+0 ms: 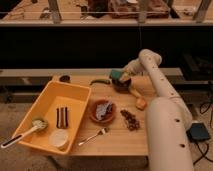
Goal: Wipe purple bowl with sponge
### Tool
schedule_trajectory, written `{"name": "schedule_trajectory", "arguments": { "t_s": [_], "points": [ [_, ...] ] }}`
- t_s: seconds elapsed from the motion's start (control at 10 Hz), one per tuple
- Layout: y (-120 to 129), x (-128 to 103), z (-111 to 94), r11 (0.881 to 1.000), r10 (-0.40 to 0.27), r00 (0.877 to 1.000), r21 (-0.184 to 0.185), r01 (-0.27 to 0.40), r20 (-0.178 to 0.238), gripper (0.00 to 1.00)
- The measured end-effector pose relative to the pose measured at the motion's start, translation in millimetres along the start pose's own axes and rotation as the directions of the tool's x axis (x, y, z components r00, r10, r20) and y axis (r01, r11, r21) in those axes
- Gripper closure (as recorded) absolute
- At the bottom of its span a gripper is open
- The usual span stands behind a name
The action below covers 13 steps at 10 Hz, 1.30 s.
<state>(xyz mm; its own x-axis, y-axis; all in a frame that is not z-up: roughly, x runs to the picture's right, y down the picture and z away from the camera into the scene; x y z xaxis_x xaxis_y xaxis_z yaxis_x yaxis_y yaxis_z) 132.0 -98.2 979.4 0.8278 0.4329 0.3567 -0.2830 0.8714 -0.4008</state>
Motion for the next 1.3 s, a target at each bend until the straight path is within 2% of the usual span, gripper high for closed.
{"name": "schedule_trajectory", "arguments": {
  "t_s": [0.2, 0.5, 0.8, 1.0, 1.3],
  "points": [
    [8, 1, -1, 1.000, -0.008, 1.000, -0.008, 0.008, 0.004, 1.00],
    [17, 12, -9, 1.000, 0.027, 1.000, 0.001, -0.027, 0.011, 1.00],
    [21, 24, -23, 0.998, 0.066, 0.998, 0.024, -0.066, 0.010, 1.00],
    [17, 35, -30, 0.992, 0.115, 0.993, 0.053, -0.116, 0.008, 1.00],
    [8, 29, -26, 0.984, 0.160, 0.987, 0.075, -0.161, 0.015, 1.00]
  ]
}}
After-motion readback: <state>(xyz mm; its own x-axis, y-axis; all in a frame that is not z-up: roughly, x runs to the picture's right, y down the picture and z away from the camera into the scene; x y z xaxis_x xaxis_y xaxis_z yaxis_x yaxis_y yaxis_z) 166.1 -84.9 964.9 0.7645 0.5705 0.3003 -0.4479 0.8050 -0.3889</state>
